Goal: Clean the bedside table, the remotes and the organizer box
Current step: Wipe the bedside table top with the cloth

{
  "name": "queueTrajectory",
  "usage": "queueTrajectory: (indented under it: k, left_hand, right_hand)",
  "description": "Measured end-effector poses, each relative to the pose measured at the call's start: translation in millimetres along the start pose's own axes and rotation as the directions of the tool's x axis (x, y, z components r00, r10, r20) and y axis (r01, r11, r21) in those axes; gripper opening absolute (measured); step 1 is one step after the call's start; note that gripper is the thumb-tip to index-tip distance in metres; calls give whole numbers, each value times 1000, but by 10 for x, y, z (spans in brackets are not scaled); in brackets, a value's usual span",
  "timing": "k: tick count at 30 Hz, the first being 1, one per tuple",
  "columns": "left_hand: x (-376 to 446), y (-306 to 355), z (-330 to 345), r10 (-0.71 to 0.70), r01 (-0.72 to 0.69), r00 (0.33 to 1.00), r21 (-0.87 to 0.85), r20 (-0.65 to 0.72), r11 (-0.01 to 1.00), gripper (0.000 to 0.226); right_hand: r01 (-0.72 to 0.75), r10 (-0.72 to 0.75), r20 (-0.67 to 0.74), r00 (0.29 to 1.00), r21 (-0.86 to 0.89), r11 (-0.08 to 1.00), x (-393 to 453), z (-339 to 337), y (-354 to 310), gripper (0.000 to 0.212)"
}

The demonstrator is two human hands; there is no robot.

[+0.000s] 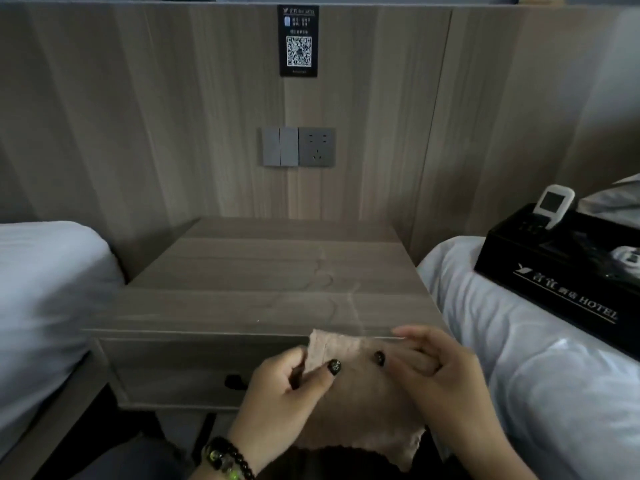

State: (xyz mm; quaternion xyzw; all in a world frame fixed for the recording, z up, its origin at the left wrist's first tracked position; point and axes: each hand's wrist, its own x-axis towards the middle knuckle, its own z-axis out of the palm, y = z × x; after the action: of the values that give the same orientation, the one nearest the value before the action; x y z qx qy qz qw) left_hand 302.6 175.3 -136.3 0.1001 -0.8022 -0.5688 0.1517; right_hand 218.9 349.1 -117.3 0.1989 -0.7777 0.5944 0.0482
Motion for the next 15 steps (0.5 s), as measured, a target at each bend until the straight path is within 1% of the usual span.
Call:
queueTrajectory:
  k: [2,5,7,8,9,11,13,15]
  left_hand:
    - [36,-120,7,-32,32,999,110,-3,993,13]
    - [89,-254,-33,-66,76,996,222,-52,972,11]
    - [104,-317,-41,-35,74,991,308,-132,949,12]
    - [114,-342,-42,-15,71,985,322,-174,944,13]
    - [125,-359,-38,1,71,976,320,-218,945,13]
    - [166,-374,-22,34,59,951,287,-308,956,10]
    - [212,-363,5,66,27,919,229,-388,973,9]
    - [244,-339,39,103,-24,888,179,-448,984,15]
  right_hand:
    - [84,-85,-4,996,-103,991,-55,75,152,25]
    - [214,-208,47,977,-209,954,-63,158,274,24]
    - [314,-324,31,946,-352,882,-51,216,291,24]
    - [356,-387,7,922,-411,839,-41,251,305,22]
    - [393,-453,-21,891,-463,794,-31,291,320,20]
    - [400,-531,-97,842,-547,735,6,388,321,10]
    - [381,-567,-189,802,-569,729,68,505,313,4]
    - [386,-598,-250,762,-566,728,112,629,323,8]
